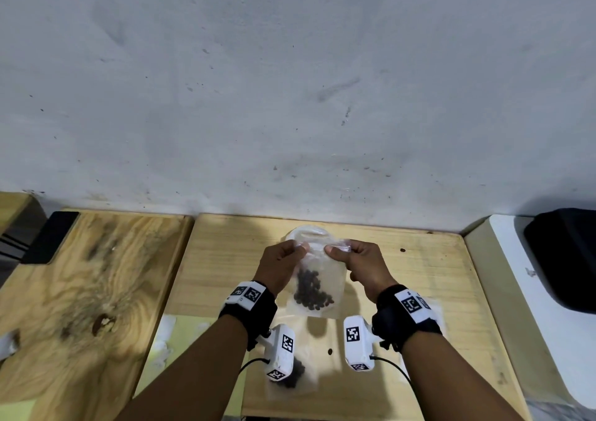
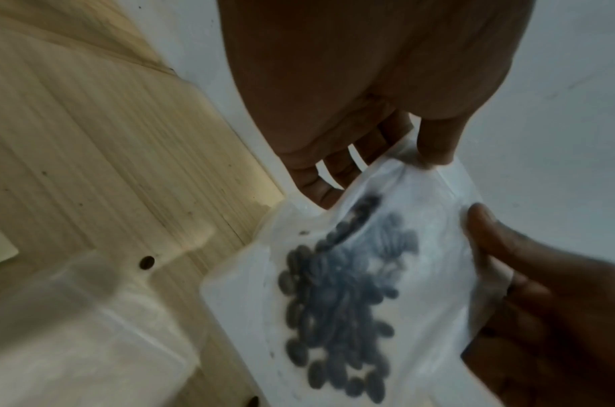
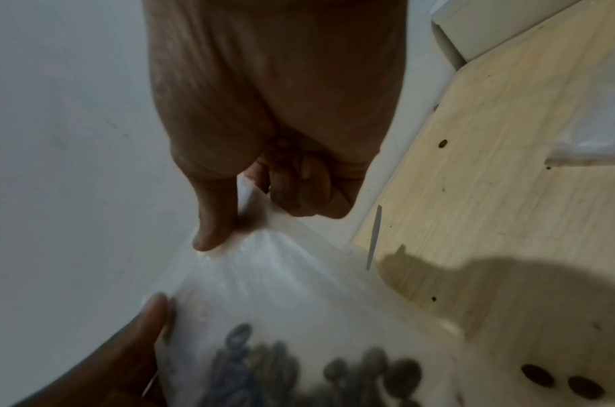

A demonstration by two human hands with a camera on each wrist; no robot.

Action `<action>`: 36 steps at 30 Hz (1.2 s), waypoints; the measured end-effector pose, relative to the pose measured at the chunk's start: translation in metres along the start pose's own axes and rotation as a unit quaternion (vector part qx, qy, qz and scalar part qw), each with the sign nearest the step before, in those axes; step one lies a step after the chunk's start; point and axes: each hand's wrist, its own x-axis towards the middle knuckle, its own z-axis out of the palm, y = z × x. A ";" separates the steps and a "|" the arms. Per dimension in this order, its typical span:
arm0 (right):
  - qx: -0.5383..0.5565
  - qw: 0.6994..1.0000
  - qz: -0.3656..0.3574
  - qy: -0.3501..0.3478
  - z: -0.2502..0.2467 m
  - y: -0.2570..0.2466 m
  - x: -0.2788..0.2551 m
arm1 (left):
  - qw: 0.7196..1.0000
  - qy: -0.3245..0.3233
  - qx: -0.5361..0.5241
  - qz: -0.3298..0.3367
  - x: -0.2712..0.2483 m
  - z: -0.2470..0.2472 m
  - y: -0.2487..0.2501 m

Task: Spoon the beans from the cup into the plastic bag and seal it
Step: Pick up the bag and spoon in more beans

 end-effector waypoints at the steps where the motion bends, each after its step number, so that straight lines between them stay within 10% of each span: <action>1: 0.010 1.000 0.013 0.009 -0.003 0.003 0.002 | 1.000 0.006 -0.013 -0.008 0.001 -0.001 0.000; 11: 0.045 0.996 -0.001 0.074 -0.002 0.011 -0.002 | 0.996 0.083 -0.018 -0.020 0.005 0.005 -0.007; 15: -0.069 0.997 -0.004 -0.020 0.000 0.021 -0.011 | 0.983 0.136 -0.091 -0.087 0.005 -0.003 -0.021; 36: -0.269 0.937 0.153 -0.165 0.040 0.131 -0.037 | 0.965 -0.002 0.122 -0.232 -0.070 -0.063 -0.103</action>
